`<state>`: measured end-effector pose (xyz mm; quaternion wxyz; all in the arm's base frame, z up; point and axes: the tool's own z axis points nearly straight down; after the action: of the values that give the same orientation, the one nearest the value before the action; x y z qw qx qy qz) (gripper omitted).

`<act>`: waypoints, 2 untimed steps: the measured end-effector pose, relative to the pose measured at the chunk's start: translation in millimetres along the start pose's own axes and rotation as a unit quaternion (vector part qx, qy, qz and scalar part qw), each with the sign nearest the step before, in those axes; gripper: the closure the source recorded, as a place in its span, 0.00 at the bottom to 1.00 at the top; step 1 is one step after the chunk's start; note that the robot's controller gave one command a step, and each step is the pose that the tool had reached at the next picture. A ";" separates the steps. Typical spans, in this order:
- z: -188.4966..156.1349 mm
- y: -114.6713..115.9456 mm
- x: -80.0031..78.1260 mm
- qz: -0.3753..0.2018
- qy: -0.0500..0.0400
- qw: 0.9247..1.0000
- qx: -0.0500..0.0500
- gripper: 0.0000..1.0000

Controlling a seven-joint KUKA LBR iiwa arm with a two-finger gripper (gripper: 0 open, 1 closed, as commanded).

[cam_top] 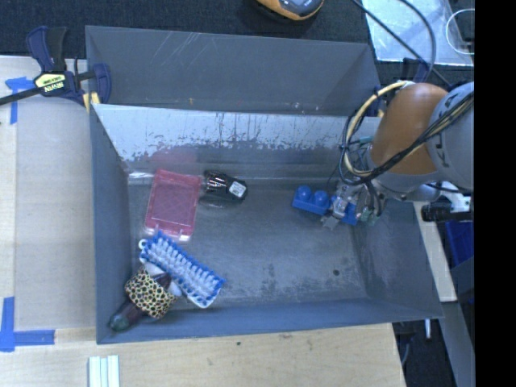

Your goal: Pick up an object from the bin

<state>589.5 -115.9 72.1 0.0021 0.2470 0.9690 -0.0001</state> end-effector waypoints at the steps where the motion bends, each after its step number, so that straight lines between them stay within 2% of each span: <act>1: -7.9 -0.3 0.4 0.000 0.001 1.000 0.000 1.00; 2: -19.3 -0.2 -0.2 0.000 0.000 1.000 0.000 1.00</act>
Offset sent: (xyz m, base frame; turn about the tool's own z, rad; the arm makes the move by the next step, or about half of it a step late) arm 0.0002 0.0001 0.0020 0.0000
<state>589.5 -116.1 91.5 0.0023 0.2467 0.9691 0.0000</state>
